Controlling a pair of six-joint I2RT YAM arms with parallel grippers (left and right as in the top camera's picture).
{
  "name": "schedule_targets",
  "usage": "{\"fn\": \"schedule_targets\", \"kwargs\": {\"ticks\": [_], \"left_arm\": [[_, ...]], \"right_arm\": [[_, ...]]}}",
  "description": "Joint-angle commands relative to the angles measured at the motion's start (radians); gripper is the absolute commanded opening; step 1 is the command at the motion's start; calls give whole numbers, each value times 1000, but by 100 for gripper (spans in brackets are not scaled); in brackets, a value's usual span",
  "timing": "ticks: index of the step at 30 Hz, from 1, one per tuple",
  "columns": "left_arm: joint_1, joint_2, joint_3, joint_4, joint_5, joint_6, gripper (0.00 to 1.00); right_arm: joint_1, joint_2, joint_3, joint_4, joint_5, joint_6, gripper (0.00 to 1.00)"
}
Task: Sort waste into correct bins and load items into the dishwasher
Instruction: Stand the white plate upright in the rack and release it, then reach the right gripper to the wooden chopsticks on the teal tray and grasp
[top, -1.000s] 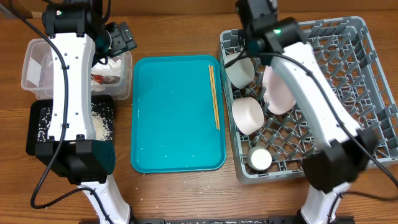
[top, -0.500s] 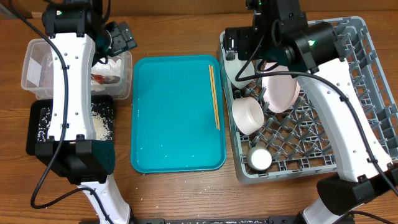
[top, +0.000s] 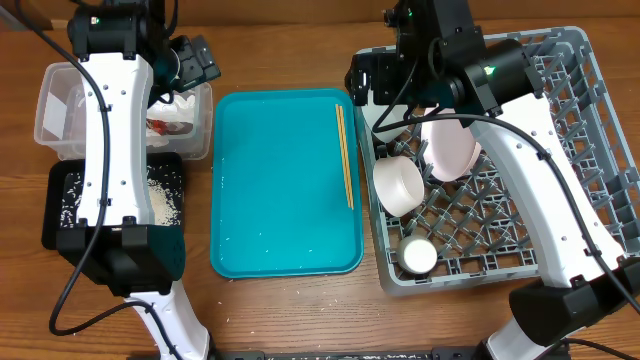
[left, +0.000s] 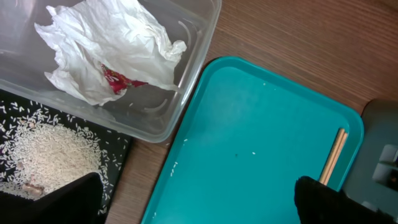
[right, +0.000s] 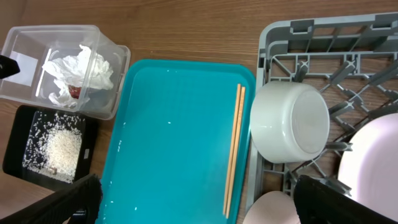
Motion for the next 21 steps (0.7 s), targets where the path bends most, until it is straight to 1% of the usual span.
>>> {"fn": "schedule_targets", "kwargs": {"ticks": [1, 4, 10, 11, 15, 16, 18, 21], "left_arm": [[-14, -6, 15, -17, 10, 47, 100], [-31, -3, 14, -18, 9, 68, 100], [-108, 0, 14, -5, 3, 112, 100], [-125, 0, 14, 6, -3, 119, 100], [-131, 0, 14, 24, -2, 117, 100], [-130, 0, 14, 28, -2, 117, 100], [-129, 0, 14, 29, -3, 117, 100], [-122, 0, 14, 32, -8, 107, 100]], "right_arm": [[6, -2, -3, 6, -13, 5, 100], [6, -2, -4, 6, -14, 9, 100], [23, -2, -4, 22, -20, 9, 100], [35, 1, -4, 34, -19, 9, 96], [80, 37, -4, 65, 10, 32, 90], [109, 72, -4, 78, 35, 35, 87], [134, 109, -4, 88, 59, 35, 85], [196, 222, -4, 104, 143, 36, 79]]}}
